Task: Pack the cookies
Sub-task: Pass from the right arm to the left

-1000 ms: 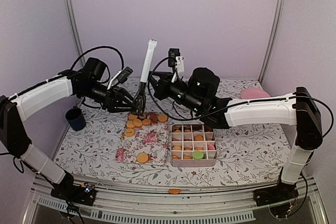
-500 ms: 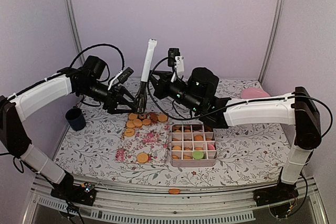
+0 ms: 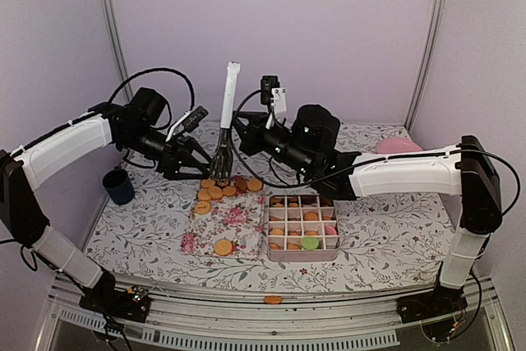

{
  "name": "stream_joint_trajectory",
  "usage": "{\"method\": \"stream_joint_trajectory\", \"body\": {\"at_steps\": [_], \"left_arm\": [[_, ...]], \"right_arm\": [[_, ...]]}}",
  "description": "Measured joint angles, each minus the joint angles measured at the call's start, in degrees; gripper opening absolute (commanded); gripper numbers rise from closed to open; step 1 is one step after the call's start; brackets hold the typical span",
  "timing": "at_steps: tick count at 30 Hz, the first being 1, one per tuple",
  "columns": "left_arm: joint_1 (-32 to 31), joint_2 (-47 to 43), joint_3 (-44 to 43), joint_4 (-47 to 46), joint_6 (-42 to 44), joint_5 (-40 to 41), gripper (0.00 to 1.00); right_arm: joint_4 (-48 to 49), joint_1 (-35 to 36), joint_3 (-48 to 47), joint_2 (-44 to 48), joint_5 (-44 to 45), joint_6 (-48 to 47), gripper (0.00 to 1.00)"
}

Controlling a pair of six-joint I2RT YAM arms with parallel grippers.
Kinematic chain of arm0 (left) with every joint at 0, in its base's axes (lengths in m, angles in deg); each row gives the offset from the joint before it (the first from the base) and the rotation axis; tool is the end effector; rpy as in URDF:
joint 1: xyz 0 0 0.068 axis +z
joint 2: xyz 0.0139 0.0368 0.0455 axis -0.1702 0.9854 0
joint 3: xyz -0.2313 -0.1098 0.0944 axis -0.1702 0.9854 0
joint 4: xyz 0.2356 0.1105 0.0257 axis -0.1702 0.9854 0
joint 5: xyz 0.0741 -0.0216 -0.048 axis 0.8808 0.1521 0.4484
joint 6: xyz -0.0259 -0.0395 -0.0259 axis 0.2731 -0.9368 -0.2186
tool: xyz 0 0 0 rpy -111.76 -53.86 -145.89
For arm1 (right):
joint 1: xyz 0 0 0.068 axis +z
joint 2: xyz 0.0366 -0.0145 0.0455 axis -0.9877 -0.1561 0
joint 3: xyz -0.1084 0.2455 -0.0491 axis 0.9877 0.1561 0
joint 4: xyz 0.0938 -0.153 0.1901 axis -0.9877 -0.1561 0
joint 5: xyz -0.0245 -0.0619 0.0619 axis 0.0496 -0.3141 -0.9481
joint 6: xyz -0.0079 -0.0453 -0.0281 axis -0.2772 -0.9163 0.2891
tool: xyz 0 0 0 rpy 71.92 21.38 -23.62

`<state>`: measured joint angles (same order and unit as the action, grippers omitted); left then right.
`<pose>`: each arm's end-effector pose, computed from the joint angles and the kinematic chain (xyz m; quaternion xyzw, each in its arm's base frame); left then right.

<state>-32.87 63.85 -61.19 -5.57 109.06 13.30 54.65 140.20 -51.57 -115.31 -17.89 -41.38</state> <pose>0.2567 -0.1437 0.3119 0.4627 0.6975 -0.4964 0.2301 0.2281 0.3742 0.3224 -0.1834 0.6204 0.4468 0.6180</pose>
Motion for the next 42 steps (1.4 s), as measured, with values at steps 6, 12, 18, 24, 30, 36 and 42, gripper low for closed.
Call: {"method": "stream_joint_trajectory", "body": {"at_steps": [6, 12, 18, 24, 30, 36, 42], "left_arm": [[-1.2, 0.7, 0.0, 0.8, 0.5, -1.8, 0.55], [-1.4, 1.2, 0.0, 1.0, 0.5, -2.2, 0.58], [-1.4, 0.5, 0.6, -0.3, -1.6, -0.3, 0.72], [-1.4, -2.1, 2.2, -1.4, -3.5, 1.6, 0.74], [-1.4, -3.1, 2.9, -2.1, -3.7, 1.3, 0.73], [-1.4, -3.1, 4.2, -2.8, -4.5, -0.1, 0.7], [-1.4, -2.1, 4.2, -3.8, -5.4, -1.6, 0.64]], "right_arm": [[-0.3, 0.0, -1.7, -1.4, -1.0, 0.6, 0.0], [-0.4, 0.0, -2.0, -1.9, -1.4, 1.2, 0.0], [-0.6, 0.0, -1.7, -1.9, -0.4, 0.4, 0.0], [-0.8, 0.0, -0.6, -1.9, 1.3, -1.4, 0.0], [-0.8, 0.5, -0.6, -1.9, 3.5, -3.0, 0.0], [-0.8, 1.4, -2.5, -2.3, 3.9, -4.2, 0.0], [-0.7, 1.9, -4.1, -2.9, 3.6, -4.2, 0.0]]}}
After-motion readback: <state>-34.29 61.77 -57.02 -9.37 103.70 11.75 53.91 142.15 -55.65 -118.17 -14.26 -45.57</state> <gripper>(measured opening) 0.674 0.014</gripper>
